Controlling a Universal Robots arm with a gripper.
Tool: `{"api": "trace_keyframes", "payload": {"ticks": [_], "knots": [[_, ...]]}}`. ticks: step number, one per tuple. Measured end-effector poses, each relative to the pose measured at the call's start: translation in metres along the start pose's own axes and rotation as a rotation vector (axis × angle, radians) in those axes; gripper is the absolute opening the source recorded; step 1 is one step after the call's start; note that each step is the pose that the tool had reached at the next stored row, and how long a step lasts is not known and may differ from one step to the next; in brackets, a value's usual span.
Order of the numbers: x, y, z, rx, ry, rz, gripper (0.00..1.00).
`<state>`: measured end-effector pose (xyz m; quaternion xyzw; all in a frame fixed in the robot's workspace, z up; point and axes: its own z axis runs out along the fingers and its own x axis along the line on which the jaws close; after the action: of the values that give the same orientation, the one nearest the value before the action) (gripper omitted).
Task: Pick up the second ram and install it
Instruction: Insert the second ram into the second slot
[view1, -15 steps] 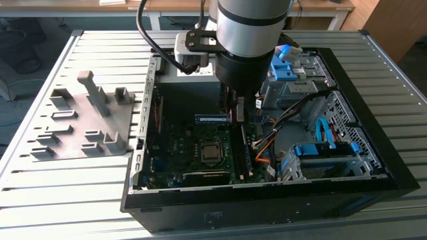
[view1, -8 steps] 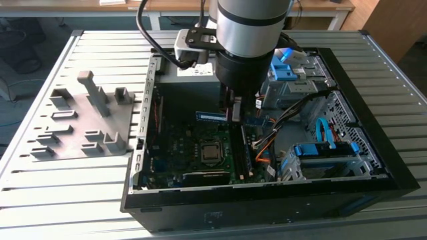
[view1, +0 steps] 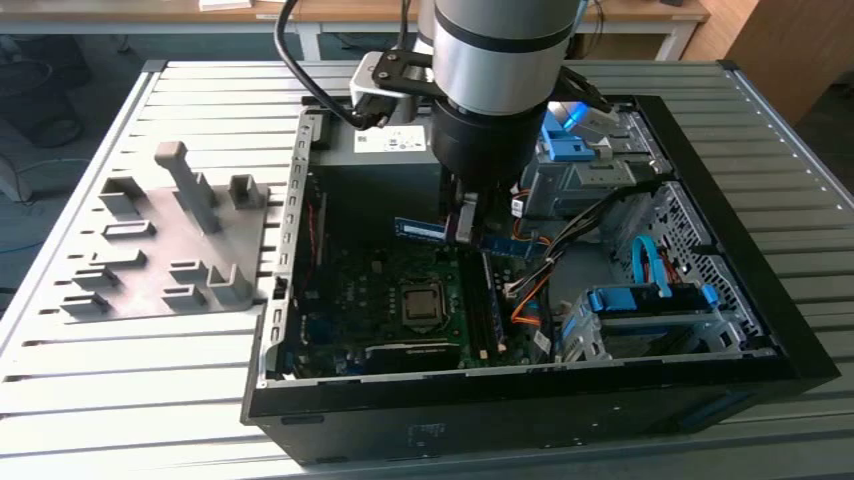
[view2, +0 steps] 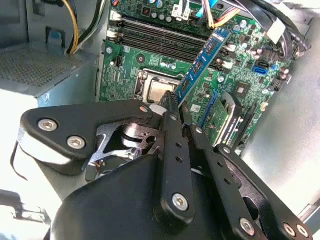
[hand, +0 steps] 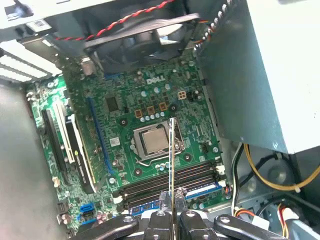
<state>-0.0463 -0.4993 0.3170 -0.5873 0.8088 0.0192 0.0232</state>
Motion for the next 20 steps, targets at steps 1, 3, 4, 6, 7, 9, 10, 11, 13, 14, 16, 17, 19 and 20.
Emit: {"api": "trace_keyframes", "payload": {"ticks": [1, 3, 4, 6, 7, 9, 10, 11, 13, 14, 16, 17, 19, 20], "knots": [[0.0, 0.0, 0.0, 0.0008, -0.0001, 0.014, 0.14], [0.0, 0.0, 0.0002, 0.0024, -0.0002, 0.04, 0.14], [0.0, 0.0, 0.0002, 0.0031, -0.0002, 0.052, 0.14], [0.0, 0.0, 0.0003, 0.0044, -0.0003, 0.073, 0.14], [0.0, 0.0, 0.0003, 0.0051, -0.0003, 0.084, 0.14], [0.0001, 0.0, 0.0003, 0.0064, -0.0003, 0.106, 0.14], [0.0001, 0.0, 0.0004, 0.0071, -0.0004, 0.117, 0.14], [0.0001, 0.0, 0.0005, 0.0077, -0.0005, 0.129, 0.14], [0.0001, 0.0, 0.0005, 0.0091, -0.0005, 0.152, 0.14], [0.0001, 0.0, 0.0006, 0.0098, -0.0007, 0.163, 0.14], [0.0001, 0.0, 0.0007, 0.0111, -0.0007, 0.185, 0.14], [0.0001, 0.0, 0.0007, 0.0118, -0.0007, 0.196, 0.14], [0.0001, 0.0, 0.0008, 0.0131, -0.0008, 0.218, 0.14], [0.0001, 0.0, 0.0008, 0.0138, -0.0008, 0.229, 0.14]]}}
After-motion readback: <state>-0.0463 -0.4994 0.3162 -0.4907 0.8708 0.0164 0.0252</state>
